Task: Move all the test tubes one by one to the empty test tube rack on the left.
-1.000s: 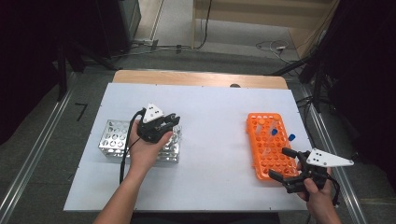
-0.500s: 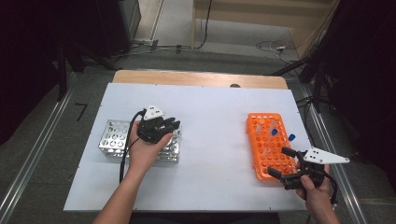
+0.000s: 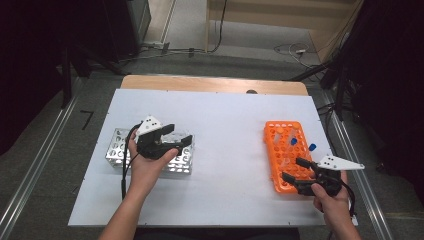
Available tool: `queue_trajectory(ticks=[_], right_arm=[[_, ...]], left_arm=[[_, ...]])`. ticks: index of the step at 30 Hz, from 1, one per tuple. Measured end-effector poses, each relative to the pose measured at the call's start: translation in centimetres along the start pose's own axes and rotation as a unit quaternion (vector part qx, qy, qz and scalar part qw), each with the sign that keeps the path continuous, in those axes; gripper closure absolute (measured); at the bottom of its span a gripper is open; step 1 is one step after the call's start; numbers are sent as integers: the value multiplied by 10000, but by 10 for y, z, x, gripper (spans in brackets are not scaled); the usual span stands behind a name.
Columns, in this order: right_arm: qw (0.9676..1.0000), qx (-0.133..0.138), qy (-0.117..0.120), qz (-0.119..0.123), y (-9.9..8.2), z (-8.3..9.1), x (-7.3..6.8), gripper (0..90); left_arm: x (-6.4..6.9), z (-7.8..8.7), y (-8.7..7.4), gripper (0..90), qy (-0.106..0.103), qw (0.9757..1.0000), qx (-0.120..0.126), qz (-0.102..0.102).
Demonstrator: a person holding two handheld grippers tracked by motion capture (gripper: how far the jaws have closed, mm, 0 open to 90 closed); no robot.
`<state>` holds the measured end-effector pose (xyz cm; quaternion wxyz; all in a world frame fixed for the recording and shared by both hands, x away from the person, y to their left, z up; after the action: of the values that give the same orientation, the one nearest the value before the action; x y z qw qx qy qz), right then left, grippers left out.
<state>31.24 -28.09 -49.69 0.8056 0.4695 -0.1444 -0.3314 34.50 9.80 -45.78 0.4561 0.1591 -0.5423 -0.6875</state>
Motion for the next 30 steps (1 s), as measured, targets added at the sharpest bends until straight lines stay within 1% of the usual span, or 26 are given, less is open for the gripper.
queue_trajectory(ticks=[2,3,4,5,6,7,8,9,10,11,12,15,16,18,20,24,27,30], right_arm=[[9999,-58,-78,-38,-1,-3,0,229],[9999,-99,-120,-28,-1,-7,0,288],[9999,-99,-120,-28,-1,-7,0,288],[9998,-123,-149,-36,-2,-9,0,318],[9997,-153,-204,-37,-2,-11,0,343],[9992,-200,-347,-64,-3,-14,3,392],[9990,-199,-395,-113,-4,-15,3,423],[9990,-199,-395,-113,-4,-15,3,423],[9983,-234,-491,-189,-5,-16,5,484],[9982,-257,-511,-183,-6,-17,6,504],[9982,-257,-511,-183,-6,-17,6,504],[9977,-306,-579,-183,-9,-19,6,565],[9974,-337,-624,-149,-10,-20,5,585],[9971,-354,-660,-140,-10,-21,6,585],[9969,-361,-700,-81,-11,-23,5,586],[9966,-365,-739,21,-10,-27,3,639],[9967,-335,-741,45,-10,-29,0,687],[9962,-296,-815,106,-10,-31,-1,709]], left_arm=[[5,5,-2,127,-77,10000,33,-12],[8,8,-3,77,-104,9999,43,-15],[11,11,-4,77,-164,9998,60,-42],[14,13,-5,35,-202,9998,82,-37],[17,16,-7,29,-265,9996,111,-74],[21,18,-8,2,-324,9993,137,-86],[24,21,-10,0,-391,9991,156,-113],[28,23,-12,0,-431,9988,167,-159],[31,25,-15,0,-467,9986,160,-183],[34,28,-17,0,-510,9984,179,-190],[36,31,-20,0,-542,9982,190,-193],[42,39,-27,0,-587,9977,211,-249],[43,41,-29,0,-570,9978,198,-280],[44,46,-34,0,-522,9980,191,-299],[44,50,-38,0,-505,9982,180,-281],[44,49,-43,0,-508,9983,130,-244],[46,46,-44,0,-531,9981,117,-275],[47,45,-45,0,-533,9981,95,-298]])
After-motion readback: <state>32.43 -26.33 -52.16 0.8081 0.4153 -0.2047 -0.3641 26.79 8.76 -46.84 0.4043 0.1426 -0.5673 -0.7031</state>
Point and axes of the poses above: each handheld gripper's, and its own axes: z roughly backward along the jaws, y roughly out of its top, x roughly to its right, the point moved 8 cm from there along -z, roughly forward along the jaws, and after that the axes turned 4 degrees about z, right-handed, at the moved point
